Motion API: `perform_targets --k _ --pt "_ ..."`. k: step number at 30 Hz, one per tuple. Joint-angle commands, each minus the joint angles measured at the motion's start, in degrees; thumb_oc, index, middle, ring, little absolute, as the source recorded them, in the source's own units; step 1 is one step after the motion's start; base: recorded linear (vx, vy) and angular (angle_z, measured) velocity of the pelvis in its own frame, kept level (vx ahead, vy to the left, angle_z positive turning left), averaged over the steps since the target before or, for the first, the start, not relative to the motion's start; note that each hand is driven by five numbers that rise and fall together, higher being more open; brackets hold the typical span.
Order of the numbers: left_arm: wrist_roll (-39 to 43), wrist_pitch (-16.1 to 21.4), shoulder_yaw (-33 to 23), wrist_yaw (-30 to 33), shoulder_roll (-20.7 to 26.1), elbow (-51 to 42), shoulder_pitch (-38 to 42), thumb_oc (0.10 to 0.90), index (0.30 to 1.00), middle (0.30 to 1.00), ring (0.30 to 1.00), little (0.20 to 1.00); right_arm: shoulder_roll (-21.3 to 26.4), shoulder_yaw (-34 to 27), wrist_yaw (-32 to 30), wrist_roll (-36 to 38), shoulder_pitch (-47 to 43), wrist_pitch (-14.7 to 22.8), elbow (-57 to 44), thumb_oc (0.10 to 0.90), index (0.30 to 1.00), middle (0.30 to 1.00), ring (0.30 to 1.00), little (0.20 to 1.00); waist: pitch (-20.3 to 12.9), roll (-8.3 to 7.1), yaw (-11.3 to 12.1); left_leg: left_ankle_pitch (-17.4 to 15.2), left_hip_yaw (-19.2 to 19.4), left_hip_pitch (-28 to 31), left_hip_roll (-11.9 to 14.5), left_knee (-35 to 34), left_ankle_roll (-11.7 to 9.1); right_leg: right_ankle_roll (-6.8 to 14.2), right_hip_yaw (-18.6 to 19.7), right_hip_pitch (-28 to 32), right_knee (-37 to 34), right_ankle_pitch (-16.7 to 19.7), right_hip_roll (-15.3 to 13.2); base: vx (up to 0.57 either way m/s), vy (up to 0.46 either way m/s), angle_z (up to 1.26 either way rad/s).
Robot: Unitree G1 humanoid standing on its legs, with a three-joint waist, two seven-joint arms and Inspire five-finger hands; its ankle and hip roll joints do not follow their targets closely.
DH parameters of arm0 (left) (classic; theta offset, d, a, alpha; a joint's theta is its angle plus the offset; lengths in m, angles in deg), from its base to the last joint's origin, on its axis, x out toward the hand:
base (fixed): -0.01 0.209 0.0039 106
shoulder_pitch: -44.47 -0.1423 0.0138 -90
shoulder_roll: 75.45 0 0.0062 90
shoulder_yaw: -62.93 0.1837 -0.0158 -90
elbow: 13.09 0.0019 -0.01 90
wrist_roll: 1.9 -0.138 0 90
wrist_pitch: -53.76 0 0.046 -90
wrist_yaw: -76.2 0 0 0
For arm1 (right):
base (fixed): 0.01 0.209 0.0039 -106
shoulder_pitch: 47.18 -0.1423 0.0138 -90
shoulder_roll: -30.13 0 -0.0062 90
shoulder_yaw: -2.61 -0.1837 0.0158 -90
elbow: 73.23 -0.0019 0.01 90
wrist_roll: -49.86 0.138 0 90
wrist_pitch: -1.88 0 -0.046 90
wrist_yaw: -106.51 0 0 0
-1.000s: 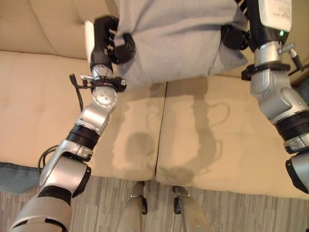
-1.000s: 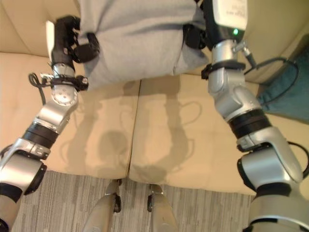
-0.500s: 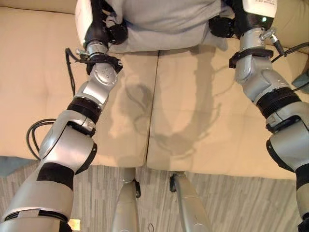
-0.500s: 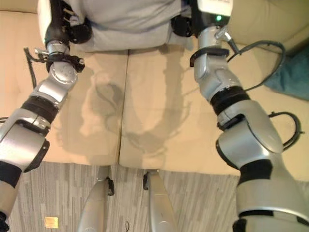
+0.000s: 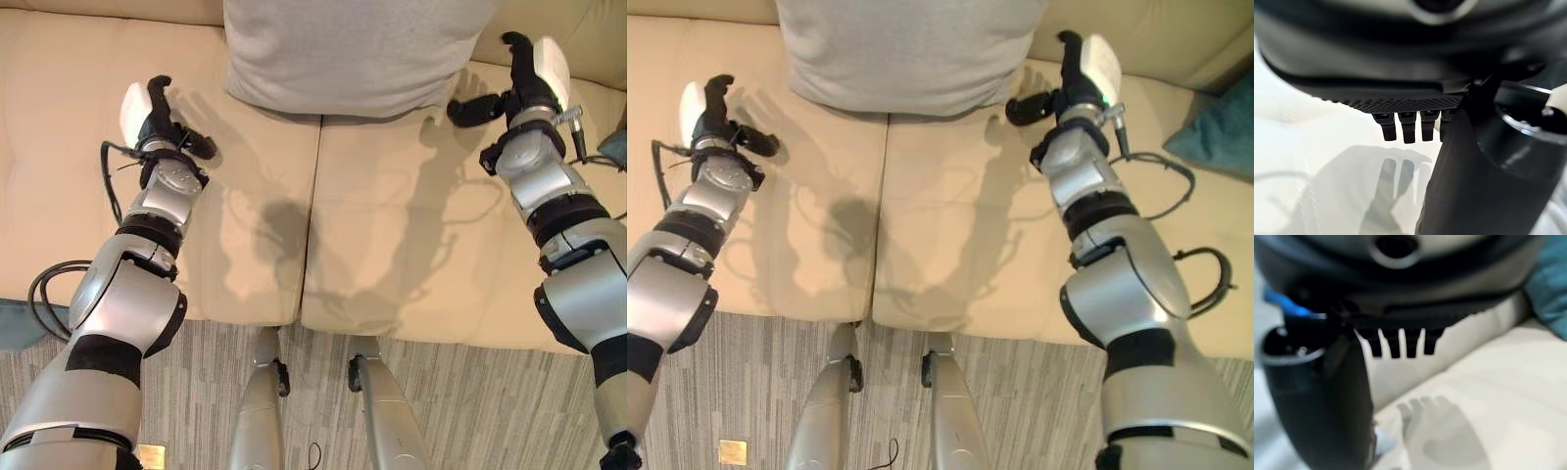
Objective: Pick up all the scattered cushions and arrange them neatly on the sofa.
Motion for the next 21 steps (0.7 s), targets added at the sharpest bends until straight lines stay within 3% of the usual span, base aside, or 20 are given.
perform_targets --k 1,2,4,5,6,8,10,12,13,15,17,18,21 --pt "3.87 3.9 -4.85 2.74 3.12 0.14 -5.1 0.8 0.9 0.9 0.9 0.9 5.08 -6.2 -4.96 1.54 6.39 3.01 -6.19 0.8 0.9 0.9 0.9 0.9 -6.65 -0.92 0.18 -6.43 -0.73 6.9 0.7 -0.45 -2.66 5.32 -0.57 9.17 1.29 -9.65 -2.87 0.05 0.009 0.01" --pt "3.85 3.86 -4.81 2.78 3.09 0.03 -5.19 0.8 0.9 0.9 0.9 0.9 5.14 -6.37 -5.01 1.48 6.64 2.92 -6.42 0.8 0.9 0.9 0.9 0.9 -6.75 -0.96 0.19 -6.22 -0.77 6.75 0.66 -0.45 -2.64 5.32 -0.58 9.07 1.23 -9.47 -2.91 0.05 0.016 -0.03" --pt "6.48 4.19 -8.83 2.23 3.43 -0.9 -9.52 0.8 0.9 0.9 0.9 0.9 7.03 -12.82 -6.46 3.55 12.19 3.82 -11.14 0.8 0.9 0.9 0.9 0.9 -7.01 -0.66 0.08 -7.37 -0.59 8.78 0.63 -0.45 -2.4 5.29 -0.93 11.08 1.31 -10.36 -3.02 0.09 0.026 -0.04" --pt "7.03 4.39 -11.63 2.48 2.97 -2.34 -13.3 0.8 0.9 0.9 0.9 0.9 7.43 -20.14 -9.33 5.06 17.18 5.13 -14.58 0.8 0.9 0.9 0.9 0.9 -7.37 -0.26 0.15 -8.11 -0.55 10.33 0.62 -0.45 -2.2 5.17 -1.18 12.74 1.35 -11.06 -3.22 0.06 0.026 0.0" --pt "7.01 4.35 -11.53 2.52 2.94 -2.45 -13.38 0.8 0.9 0.9 0.9 0.9 7.44 -20.41 -9.39 4.97 17.54 5.04 -14.86 0.8 0.9 0.9 0.9 0.9 -7.43 -0.33 0.2 -7.84 -0.58 10.19 0.58 -0.45 -2.18 5.17 -1.2 12.64 1.32 -10.85 -3.25 0.1 0.026 0.08" --pt "8.89 5.57 -17.06 2.13 2.02 -5.8 -21.03 0.8 0.9 0.9 0.9 0.9 7.24 -30.3 -12.05 5.32 26.5 6.55 -20.57 0.8 0.9 0.9 0.9 0.9 -7.92 -0.36 0.17 -8.83 -0.64 12.27 0.62 -0.45 -2.05 5.08 -1.64 14.97 1.12 -11.59 -3.29 0.09 0.015 0.19" --pt "8.96 6.0 -18.92 1.82 1.37 -7.3 -24.57 0.8 0.9 0.9 0.9 0.9 7.01 -33.4 -12.19 5.05 30.23 6.95 -23.13 0.8 0.9 0.9 0.9 0.9 -8.39 -0.52 0.06 -9.1 -0.64 12.98 0.73 -0.45 -2.04 5.08 -1.82 15.81 0.96 -11.8 -3.34 0.06 0.007 0.14" --pt "8.68 6.97 -23.1 -0.22 -2.09 -12.2 -36.15 0.8 0.9 0.9 0.9 0.9 5.59 -41.07 -12.52 1.81 40.87 7.74 -29.8 0.8 0.9 0.9 0.9 0.9 -9.94 -0.91 -0.3 -10.35 -0.48 15.42 0.96 -0.45 -1.63 5.01 -2.16 18.49 0.81 -12.73 -3.44 0.12 0.006 0.02" --pt "8.56 6.86 -22.93 -0.15 -2.2 -12.67 -36.82 0.8 0.9 0.9 0.9 0.9 5.37 -41.59 -12.55 1.54 42.01 7.49 -30.58 0.8 0.9 0.9 0.9 0.9 -10.27 -1.01 -0.15 -10.39 -0.5 15.57 0.93 -0.45 -1.61 5.03 -2.2 18.68 0.75 -12.76 -3.48 0.2 0.035 -0.01" --pt "8.23 7.35 -28.06 -2.3 -7.0 -17.97 -50.74 0.8 0.9 0.9 0.9 0.9 1.71 -48.92 -11.71 -2.43 54.8 7.98 -37.31 0.8 0.9 0.9 0.9 0.9 -12.38 -1.32 -0.37 -12.47 0.02 19.34 0.94 -0.45 -0.97 5.02 -2.61 22.3 0.9 -14.26 -3.58 0.22 0.063 0.02" --pt "7.97 7.26 -29.14 -3.12 -7.83 -19.86 -55.26 0.8 0.9 0.9 0.9 0.9 0.97 -51.0 -10.66 -3.7 59.15 7.55 -39.28 0.8 0.9 0.9 0.9 0.9 -13.34 -1.49 -0.37 -12.71 0.13 20.53 0.73 -0.45 -0.62 5.07 -2.77 23.43 0.89 -14.31 -3.8 0.14 0.076 0.0" --pt "7.34 7.26 -31.65 -4.79 -9.7 -19.41 -61.94 0.8 0.9 0.9 0.9 0.9 -0.32 -53.34 -8.7 -5.98 65.24 7.15 -38.37 0.8 0.9 0.9 0.9 0.9 -14.71 -1.63 -0.51 -13.65 0.2 23.0 0.55 -0.45 0.04 5.2 -3.1 25.4 1.69 -15.06 -4.18 0.11 0.076 -0.04" --pt "4.37 6.13 -33.05 -5.5 -11.01 -16.73 -67.27 0.8 0.9 0.9 0.9 0.9 -3.25 -55.08 -6.52 -6.83 71.43 6.77 -37.0 0.8 0.9 0.9 0.9 0.9 -16.05 -1.84 -0.56 -14.72 0.43 26.07 0.15 -0.45 0.81 5.39 -3.33 27.72 2.96 -15.93 -4.67 0.14 0.134 -0.01"
